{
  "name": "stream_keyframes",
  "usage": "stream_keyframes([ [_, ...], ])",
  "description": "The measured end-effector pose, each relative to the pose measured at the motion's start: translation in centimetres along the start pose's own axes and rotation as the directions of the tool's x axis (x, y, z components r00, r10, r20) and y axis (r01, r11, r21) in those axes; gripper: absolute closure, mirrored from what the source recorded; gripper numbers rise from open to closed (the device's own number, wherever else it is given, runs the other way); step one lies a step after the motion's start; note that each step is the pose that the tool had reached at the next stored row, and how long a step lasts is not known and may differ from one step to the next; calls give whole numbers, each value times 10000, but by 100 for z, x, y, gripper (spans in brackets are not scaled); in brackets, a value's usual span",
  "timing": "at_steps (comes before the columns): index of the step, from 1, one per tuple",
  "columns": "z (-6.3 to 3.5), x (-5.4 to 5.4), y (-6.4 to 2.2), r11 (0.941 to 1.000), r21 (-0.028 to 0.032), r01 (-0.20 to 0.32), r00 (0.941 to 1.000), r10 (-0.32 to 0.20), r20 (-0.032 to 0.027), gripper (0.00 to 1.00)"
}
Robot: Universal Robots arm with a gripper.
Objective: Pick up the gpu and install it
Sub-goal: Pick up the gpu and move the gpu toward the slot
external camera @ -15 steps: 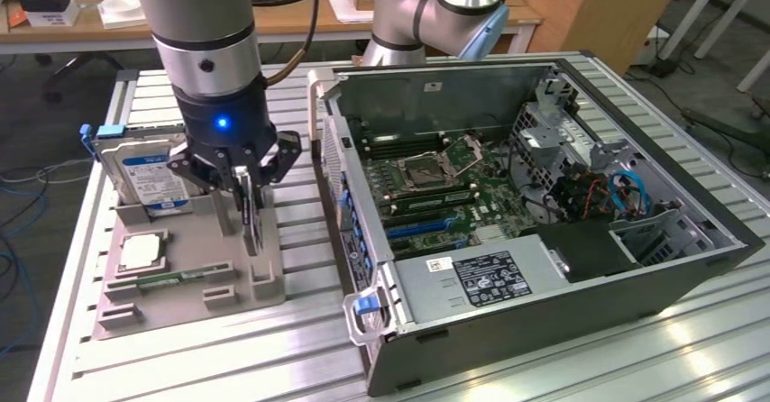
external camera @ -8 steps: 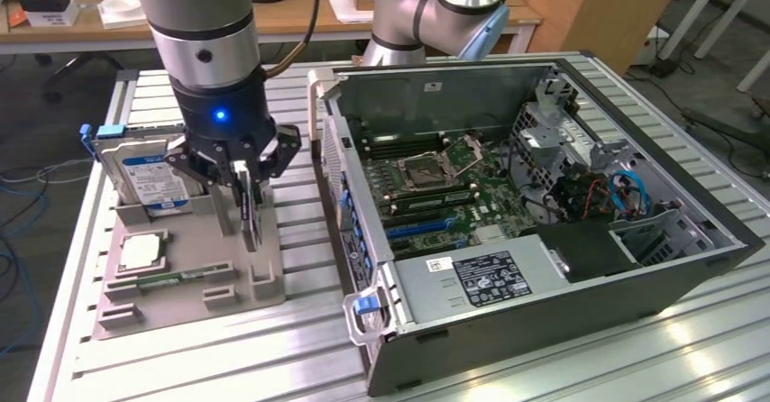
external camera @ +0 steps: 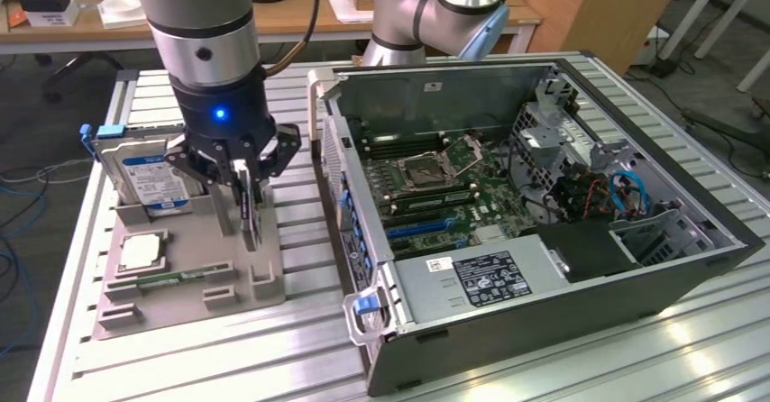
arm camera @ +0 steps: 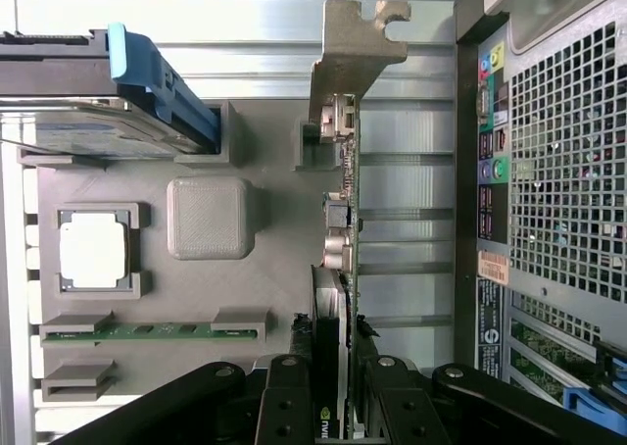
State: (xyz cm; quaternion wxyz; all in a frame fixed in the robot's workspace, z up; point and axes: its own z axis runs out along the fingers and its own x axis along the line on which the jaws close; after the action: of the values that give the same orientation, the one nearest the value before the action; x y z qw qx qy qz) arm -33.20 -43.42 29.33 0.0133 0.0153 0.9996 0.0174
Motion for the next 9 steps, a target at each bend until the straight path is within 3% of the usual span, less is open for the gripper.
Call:
stream_keyframes([
  [9,-32,-1,1,10000,1,0,10000,0,-1,74],
])
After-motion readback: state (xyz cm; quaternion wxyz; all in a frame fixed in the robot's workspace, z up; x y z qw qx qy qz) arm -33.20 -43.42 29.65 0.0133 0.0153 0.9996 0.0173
